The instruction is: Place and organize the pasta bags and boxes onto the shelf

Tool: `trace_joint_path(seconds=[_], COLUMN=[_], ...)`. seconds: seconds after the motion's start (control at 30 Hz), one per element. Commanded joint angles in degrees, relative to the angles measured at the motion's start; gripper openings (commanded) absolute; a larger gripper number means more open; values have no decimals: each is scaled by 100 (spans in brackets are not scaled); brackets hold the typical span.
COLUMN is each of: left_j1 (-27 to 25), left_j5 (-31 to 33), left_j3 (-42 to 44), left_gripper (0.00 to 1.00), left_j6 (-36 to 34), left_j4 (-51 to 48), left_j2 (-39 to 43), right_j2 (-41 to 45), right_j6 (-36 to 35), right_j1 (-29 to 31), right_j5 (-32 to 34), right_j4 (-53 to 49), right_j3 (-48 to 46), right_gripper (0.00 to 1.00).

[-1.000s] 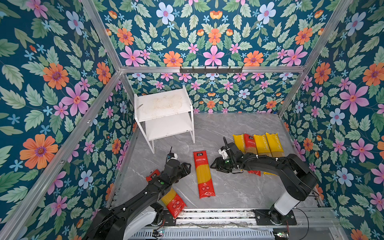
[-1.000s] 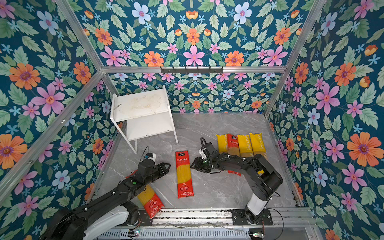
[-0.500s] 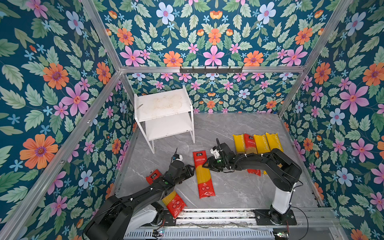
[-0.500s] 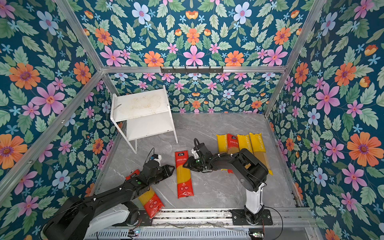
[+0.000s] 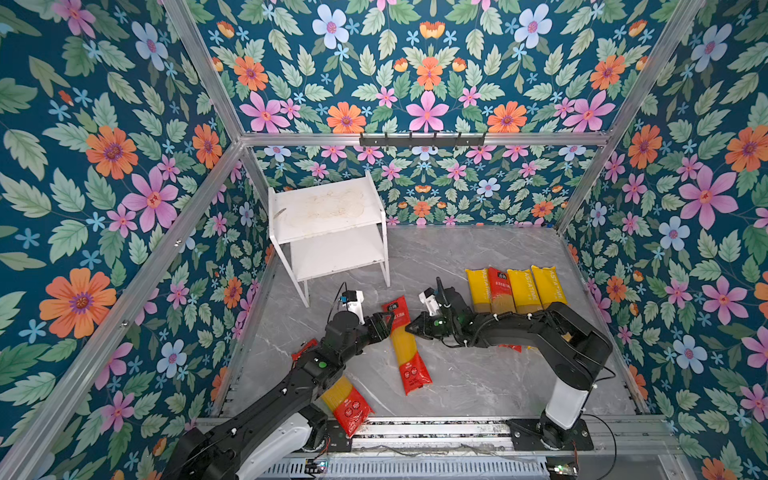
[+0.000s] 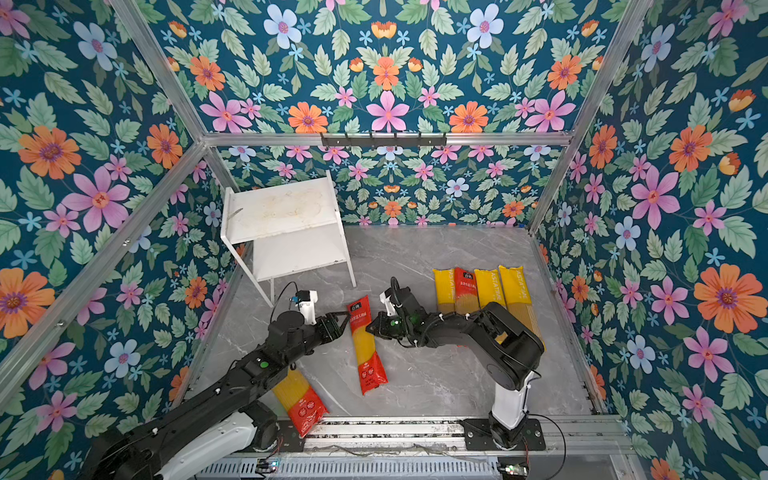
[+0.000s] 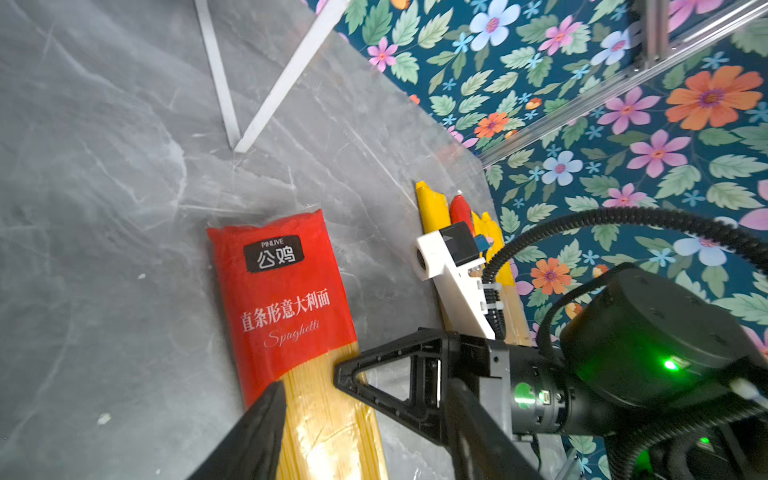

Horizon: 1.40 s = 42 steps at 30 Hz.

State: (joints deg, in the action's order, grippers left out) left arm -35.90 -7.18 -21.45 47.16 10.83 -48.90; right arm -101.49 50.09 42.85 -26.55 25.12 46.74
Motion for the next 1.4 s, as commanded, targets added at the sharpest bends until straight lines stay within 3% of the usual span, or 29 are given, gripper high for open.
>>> trace_joint_path(seconds=[0.0,0.23,0.5,0.83,1.07,1.37], left_j1=[13,8,-22,-128,-128,-115], left_j5=[-101,-407,-1084,-1849,-2506,-3007], left_j3=[135,874,1247,1178,886,669], left_gripper=[69,76,76,76,74,72], left_j6=[-502,-499,-3,-151,-339,-72], left_j4=[312,1521,2854,4333,5141,6346], left_j2=[355,967,372,-207,-605,-1122], right_j2=[358,1087,1808,2563,2635,2523], right_j6=[-585,-1449,-1739,-1963,-1818,-962], right_j1=[12,-21,-261,-296,-300,-295], right_j5=[133,100,-230,-929,-1707,-2247], right_j4=[885,1449,1855,1744,1790,2658], right_j3=[-202,-710,-886,-183,454,533], right_gripper=[0,0,0,0,0,0])
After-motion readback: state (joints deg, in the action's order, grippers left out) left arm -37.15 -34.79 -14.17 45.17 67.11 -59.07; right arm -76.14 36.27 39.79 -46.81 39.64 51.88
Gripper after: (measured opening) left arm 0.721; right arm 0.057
